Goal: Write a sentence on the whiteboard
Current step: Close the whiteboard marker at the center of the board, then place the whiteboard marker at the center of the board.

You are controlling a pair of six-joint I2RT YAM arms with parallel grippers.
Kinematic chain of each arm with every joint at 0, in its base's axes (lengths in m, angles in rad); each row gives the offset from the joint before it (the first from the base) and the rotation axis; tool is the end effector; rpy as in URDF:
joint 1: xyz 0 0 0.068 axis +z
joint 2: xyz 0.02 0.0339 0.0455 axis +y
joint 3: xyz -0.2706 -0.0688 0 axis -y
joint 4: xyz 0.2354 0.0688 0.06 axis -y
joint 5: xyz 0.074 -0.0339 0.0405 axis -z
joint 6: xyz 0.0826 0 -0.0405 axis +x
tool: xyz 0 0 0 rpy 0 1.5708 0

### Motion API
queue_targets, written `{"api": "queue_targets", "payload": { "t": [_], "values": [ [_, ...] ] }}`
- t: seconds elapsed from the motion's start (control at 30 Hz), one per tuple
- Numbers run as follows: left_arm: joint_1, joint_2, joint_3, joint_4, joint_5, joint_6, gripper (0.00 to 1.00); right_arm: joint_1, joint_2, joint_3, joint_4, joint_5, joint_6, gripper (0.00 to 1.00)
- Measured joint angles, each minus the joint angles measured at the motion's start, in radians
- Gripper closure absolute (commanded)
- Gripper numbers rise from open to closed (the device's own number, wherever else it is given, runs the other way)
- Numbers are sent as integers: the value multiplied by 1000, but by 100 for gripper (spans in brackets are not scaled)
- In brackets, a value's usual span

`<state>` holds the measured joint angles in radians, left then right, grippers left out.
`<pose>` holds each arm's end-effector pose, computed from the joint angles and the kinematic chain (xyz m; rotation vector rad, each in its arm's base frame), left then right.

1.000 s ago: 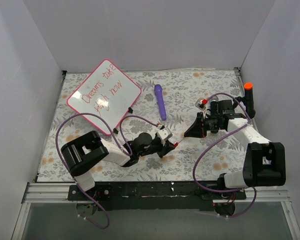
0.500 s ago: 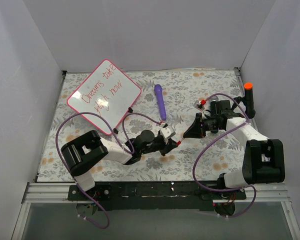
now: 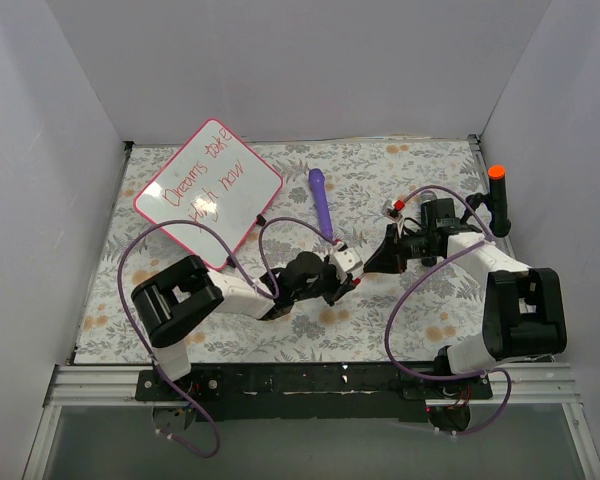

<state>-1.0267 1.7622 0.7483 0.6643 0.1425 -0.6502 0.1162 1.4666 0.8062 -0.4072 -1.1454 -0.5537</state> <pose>0.1935 -0.3425 0.1577 0.5027 2.0706 -1.2090 0.2562 0.1057 0.1909 -1.0391 1.9057 1.2284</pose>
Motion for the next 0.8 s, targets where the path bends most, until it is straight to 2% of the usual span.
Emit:
{"api": "queue_targets", "payload": {
  "t": [0.13, 0.33, 0.37, 0.4, 0.5, 0.53, 0.6, 0.63, 0.7, 0.73, 0.77, 0.8],
  "values": [
    [9, 1, 37, -86, -1, 21, 100, 22, 15, 8, 23, 22, -1, 99],
    [12, -10, 37, -114, 8, 24, 100, 36, 27, 43, -25, 43, -29, 99],
    [12, -25, 25, -110, 10, 18, 96, 38, 28, 58, -48, 44, -31, 99],
    [13, -52, 3, -105, 12, 1, 78, 43, 34, 76, -78, 39, -34, 99],
    [13, -174, -85, -99, 19, -53, 64, 75, 91, 172, -198, 14, -55, 99],
    [13, -227, -119, -100, 21, -83, 54, 84, 120, 205, -230, 16, -68, 99],
    [10, -353, -183, -103, 13, -148, 42, 91, 207, 286, -294, 15, -107, 99],
    [9, -419, -214, -109, 3, -178, 31, 90, 256, 324, -328, 16, -124, 99],
    [5, -543, -264, -132, -38, -235, 18, 89, 324, 364, -375, 20, -143, 91],
    [5, -601, -279, -156, -66, -264, 6, 89, 358, 384, -396, 25, -148, 84],
    [5, -655, -283, -197, -100, -296, 2, 89, 388, 404, -415, 36, -150, 69],
    [5, -700, -281, -231, -134, -319, 2, 89, 410, 423, -427, 53, -150, 61]
  ]
}}
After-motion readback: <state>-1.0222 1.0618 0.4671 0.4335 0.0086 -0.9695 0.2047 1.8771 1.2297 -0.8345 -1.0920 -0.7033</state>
